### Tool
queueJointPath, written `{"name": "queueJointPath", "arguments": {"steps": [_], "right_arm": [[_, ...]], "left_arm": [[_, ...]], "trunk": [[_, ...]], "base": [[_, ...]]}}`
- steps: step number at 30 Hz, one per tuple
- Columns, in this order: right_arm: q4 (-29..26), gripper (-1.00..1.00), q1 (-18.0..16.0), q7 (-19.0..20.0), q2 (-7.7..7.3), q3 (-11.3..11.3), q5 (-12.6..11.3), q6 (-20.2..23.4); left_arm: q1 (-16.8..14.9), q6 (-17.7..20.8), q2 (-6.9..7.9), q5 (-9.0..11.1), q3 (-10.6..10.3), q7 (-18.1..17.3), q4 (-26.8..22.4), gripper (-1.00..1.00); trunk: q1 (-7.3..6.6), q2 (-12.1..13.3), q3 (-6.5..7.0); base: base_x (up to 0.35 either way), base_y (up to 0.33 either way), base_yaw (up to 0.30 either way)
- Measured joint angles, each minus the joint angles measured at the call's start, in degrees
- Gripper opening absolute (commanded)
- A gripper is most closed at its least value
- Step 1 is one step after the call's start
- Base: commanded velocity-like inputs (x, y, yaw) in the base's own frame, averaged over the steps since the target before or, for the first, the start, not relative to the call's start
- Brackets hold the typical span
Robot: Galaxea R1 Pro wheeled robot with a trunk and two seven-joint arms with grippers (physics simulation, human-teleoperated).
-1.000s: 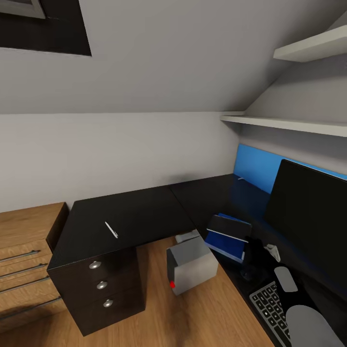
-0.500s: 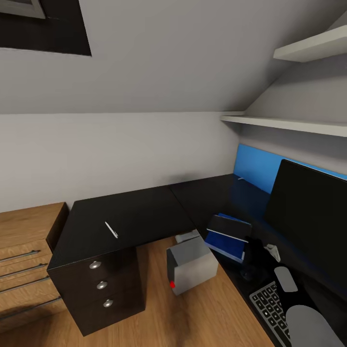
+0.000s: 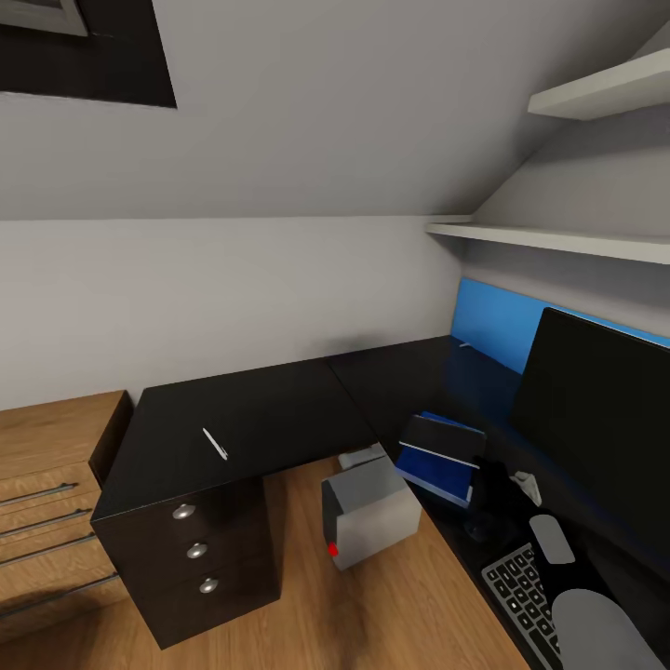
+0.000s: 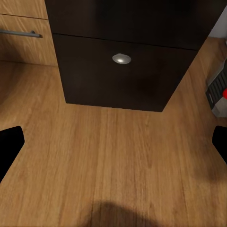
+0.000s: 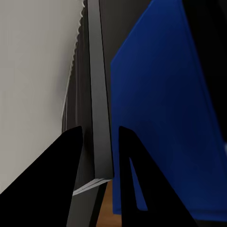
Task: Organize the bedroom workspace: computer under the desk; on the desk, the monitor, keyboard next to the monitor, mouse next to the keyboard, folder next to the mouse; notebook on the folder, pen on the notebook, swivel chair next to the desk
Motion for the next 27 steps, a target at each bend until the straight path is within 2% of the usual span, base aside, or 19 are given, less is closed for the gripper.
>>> {"name": "queueJointPath", "arguments": {"steps": [17, 27], "right_arm": [[0.0, -1.0, 0.0, -0.08, 0.0, 0.0, 0.09, -0.28], [0.0, -1.0, 0.0, -1.61, 0.0, 0.01, 0.08, -0.32]], "left_arm": [[0.0, 0.0, 0.0, -0.05, 0.0, 0.0, 0.0, 1.0], [0.0, 0.0, 0.0, -0.07, 0.0, -0.01, 0.0, 1.0]], "trunk": [[0.0, 0.0, 0.0], [0.0, 0.0, 0.0]], "base": [[0.0, 0.0, 0.0], [0.0, 0.0, 0.0]]}}
